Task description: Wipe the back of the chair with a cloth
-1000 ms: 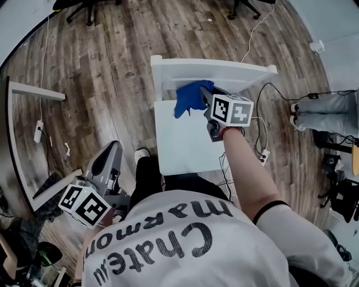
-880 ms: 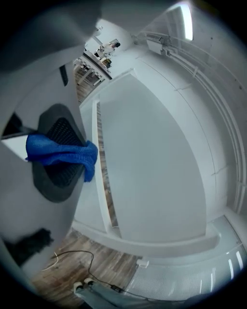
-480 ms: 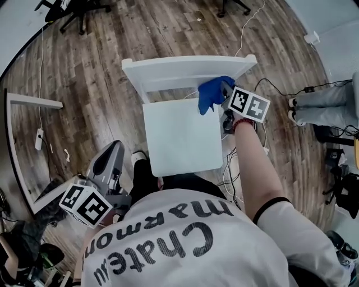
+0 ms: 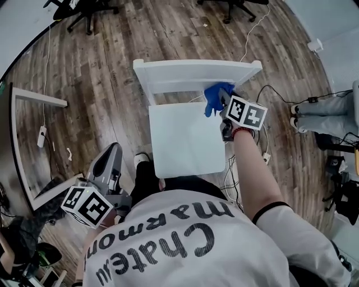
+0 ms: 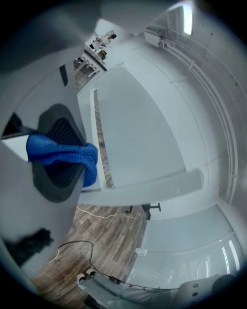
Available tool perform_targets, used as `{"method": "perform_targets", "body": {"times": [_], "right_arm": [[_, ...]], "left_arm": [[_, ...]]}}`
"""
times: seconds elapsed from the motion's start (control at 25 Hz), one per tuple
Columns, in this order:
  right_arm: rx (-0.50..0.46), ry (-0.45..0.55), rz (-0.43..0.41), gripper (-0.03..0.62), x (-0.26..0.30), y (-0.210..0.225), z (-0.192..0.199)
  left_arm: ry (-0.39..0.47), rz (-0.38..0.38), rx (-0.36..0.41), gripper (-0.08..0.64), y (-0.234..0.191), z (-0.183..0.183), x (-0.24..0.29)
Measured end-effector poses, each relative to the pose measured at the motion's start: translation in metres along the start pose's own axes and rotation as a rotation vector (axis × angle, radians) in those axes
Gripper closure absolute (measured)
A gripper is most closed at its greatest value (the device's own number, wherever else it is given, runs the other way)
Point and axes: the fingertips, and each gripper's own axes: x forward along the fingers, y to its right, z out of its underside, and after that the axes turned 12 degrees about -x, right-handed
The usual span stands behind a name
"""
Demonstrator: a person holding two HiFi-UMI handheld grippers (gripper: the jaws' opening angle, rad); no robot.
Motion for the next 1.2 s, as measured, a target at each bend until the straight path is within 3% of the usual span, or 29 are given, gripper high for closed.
{"method": "perform_targets", "body": {"times": [0.44,0.76,0.96,1.2], "right_arm": [[-0.179,-0.098,-0.25,0.505,0.049,-0.171,0.018],[-0.22,-0.135,-0.402,0.505,0.078,-0.269,0.028],[-0.207,-0.155,-0.403,0.505,0.086,-0.265,0.03],[-0.168,-0.139,-0.338,0.505,0.082,-0.204,0.023]], "left_arm": [[0.031,-0.081,-0.117,0.552,-0.078,-0.018,-0.04],[0.104,-0.156,-0.184,0.552,-0.132,-0.038,-0.074],[0.112,-0.19,-0.202,0.552,-0.135,-0.035,-0.078],[0.085,-0.178,-0.19,0.552,-0.109,-0.024,-0.051]]}}
